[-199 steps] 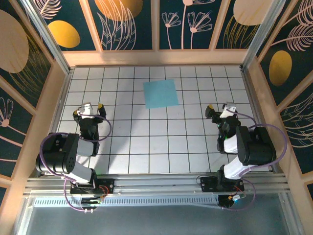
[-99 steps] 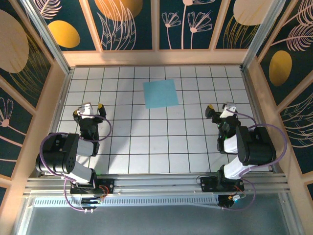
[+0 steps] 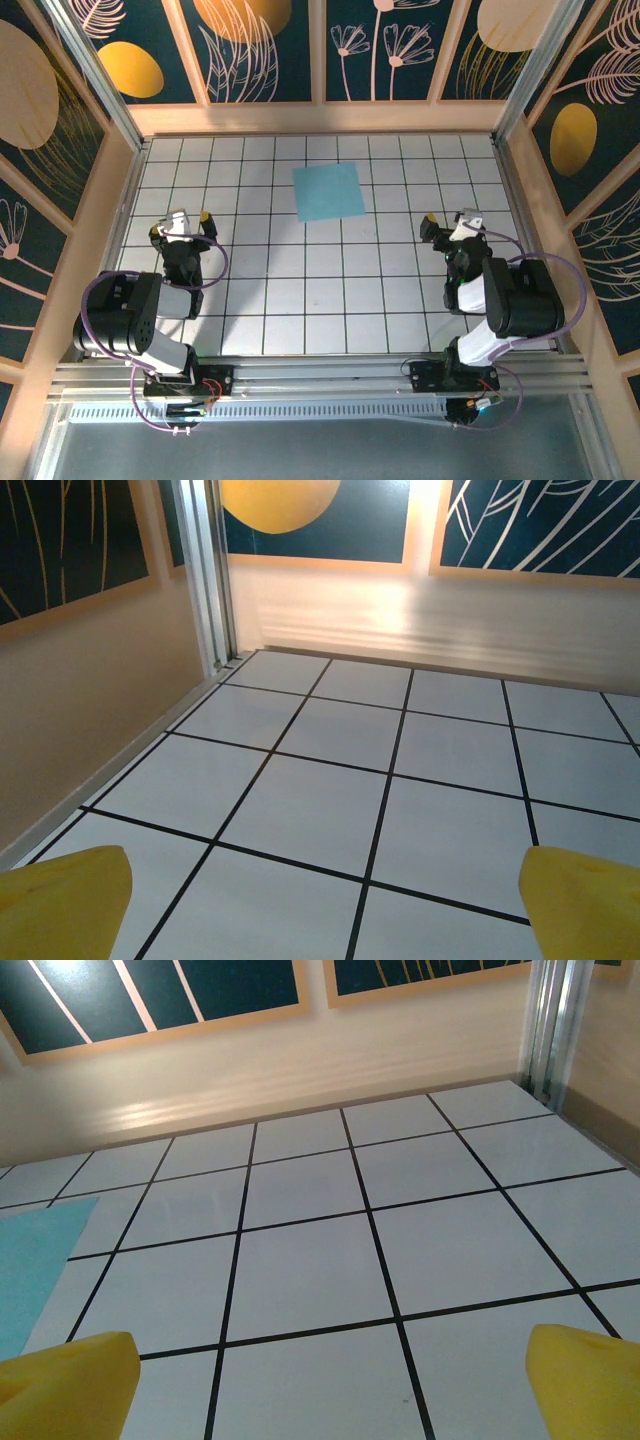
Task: Fold a paper plane with a square sheet of paper (fold left side to right side)
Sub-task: Move the square sheet of paper to the center of the table.
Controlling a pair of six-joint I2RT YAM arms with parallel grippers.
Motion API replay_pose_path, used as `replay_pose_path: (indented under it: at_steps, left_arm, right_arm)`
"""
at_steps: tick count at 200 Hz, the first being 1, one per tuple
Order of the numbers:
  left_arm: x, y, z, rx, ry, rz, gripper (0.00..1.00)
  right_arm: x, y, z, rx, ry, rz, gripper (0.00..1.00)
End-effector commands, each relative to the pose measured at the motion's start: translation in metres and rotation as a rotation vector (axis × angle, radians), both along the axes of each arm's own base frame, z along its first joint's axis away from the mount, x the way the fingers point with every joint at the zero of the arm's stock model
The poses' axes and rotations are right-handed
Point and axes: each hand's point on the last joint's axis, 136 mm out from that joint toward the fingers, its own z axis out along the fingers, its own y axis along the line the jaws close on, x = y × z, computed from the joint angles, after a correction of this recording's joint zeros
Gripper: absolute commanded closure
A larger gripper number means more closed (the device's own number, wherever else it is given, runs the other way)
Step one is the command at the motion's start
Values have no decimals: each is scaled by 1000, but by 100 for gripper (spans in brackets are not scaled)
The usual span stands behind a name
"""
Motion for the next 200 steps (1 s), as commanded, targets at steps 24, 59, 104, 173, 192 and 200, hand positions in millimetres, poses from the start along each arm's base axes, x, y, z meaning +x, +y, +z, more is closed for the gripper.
replay_pose_path:
  at_steps: [24,59,104,173,192,200]
  left_arm:
    - [3,-2,6,-16,-24,-13,1]
    - [2,-2,7,-14,-31,-13,1]
    - [-10,-1,50,-39,-67,-13,1]
    - [-26,-57,71,-551,58,-263,1]
    - [-38,-79,61,-705,86,-362,1]
    - [-42,-87,57,-750,107,-398,1]
  right_arm:
    - [3,-4,12,-11,-46,-26,1]
    - [1,-5,23,-4,-57,-34,1]
    - [-4,-8,48,65,-22,-62,1]
    - [2,66,45,517,307,216,1]
    - [4,108,29,583,443,320,1]
    - [6,125,23,586,493,352,2]
